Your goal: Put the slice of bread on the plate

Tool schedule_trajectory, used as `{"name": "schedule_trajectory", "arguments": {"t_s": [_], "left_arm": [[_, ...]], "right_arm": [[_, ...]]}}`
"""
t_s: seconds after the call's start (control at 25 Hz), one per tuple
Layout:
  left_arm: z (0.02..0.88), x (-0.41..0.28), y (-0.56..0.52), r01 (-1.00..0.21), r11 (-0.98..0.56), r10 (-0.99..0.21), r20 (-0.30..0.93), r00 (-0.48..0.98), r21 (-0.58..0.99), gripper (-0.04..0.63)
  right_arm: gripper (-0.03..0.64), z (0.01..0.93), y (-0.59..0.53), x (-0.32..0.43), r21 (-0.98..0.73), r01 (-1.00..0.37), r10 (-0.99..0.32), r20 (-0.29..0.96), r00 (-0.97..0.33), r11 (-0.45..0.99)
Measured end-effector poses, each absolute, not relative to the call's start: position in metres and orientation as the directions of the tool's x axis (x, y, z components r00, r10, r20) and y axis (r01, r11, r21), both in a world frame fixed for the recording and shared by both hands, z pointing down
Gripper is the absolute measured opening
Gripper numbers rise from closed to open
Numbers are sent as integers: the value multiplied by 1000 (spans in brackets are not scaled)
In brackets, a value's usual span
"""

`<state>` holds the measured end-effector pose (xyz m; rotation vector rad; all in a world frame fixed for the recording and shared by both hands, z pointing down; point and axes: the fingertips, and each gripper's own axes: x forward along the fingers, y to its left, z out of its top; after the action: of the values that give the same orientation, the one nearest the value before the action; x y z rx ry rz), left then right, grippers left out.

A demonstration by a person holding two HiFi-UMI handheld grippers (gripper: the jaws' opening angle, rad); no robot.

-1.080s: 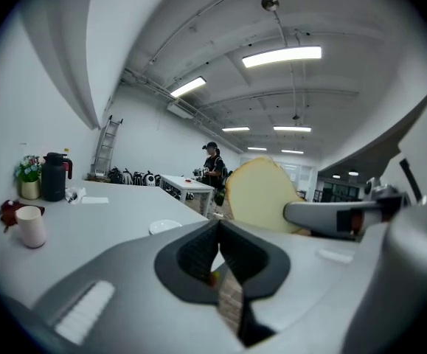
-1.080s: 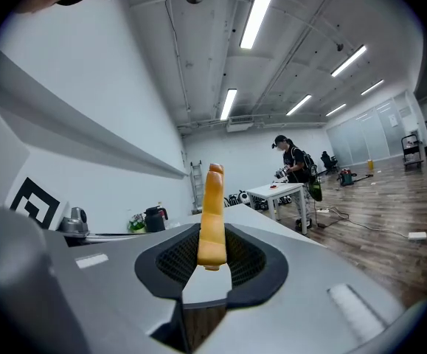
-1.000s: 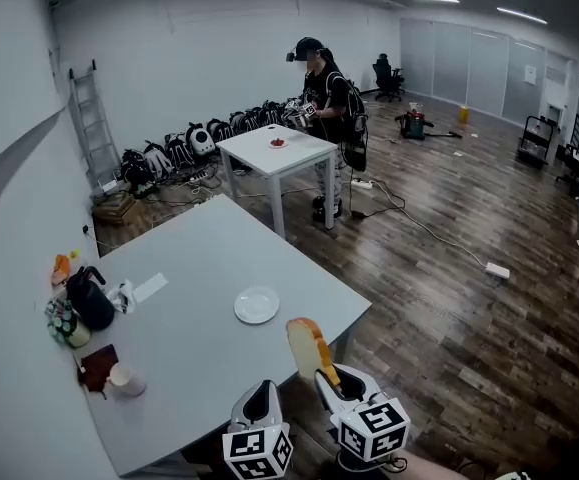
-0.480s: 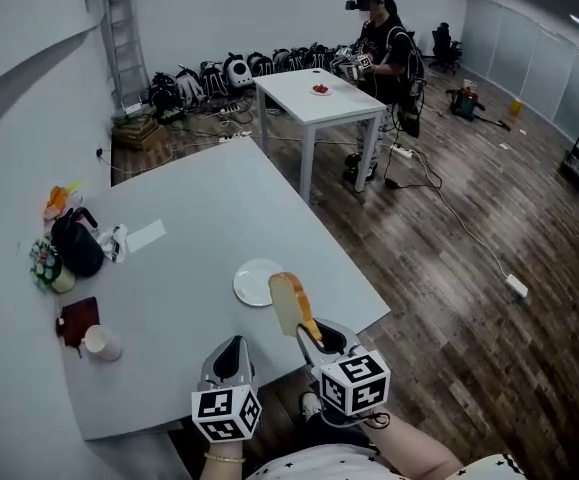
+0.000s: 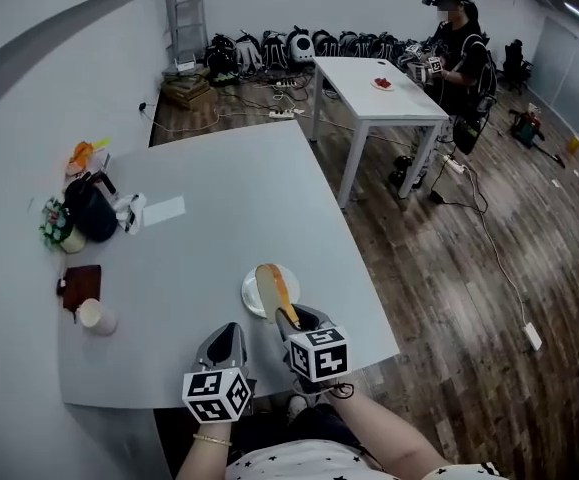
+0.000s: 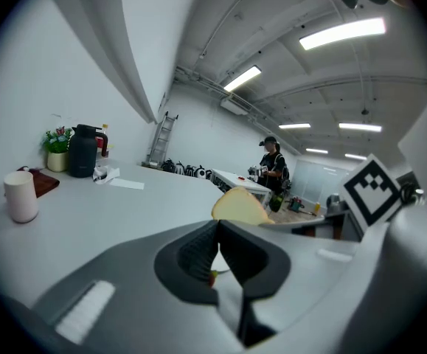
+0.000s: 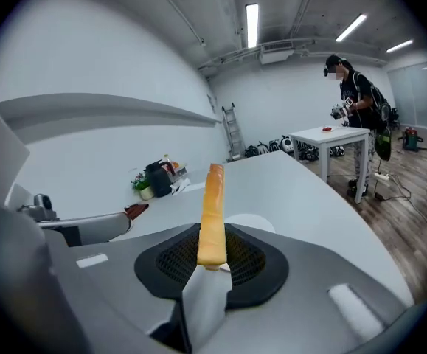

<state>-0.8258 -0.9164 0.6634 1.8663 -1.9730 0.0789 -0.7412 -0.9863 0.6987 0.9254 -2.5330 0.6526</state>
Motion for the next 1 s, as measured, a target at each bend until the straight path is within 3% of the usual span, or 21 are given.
{"name": "schedule_trajectory", "arguments": {"t_s": [0.24,0.52,0.8,1.0], "left_arm": [[673,-837,-942,-963,140,-928,371,-45,232,8],[688,-843,-971,-951,135,-921,388,-18,277,8],[696,-845,-989,-940,113,-922,386,21,322,8],[695,-844,-994,-934,97,-925,377,43,345,8]], "right_arm": [[86,739,-1016,-770,-375,-660,-400,569,-718,651],[91,754,-1030,-777,-446,-651,-353,583,-732,614],[123,765,-1043,-766,-396,-702,-386,626,-678,592],[164,773,-1053,-757,-268,-743,-435,671,-601,613]]}}
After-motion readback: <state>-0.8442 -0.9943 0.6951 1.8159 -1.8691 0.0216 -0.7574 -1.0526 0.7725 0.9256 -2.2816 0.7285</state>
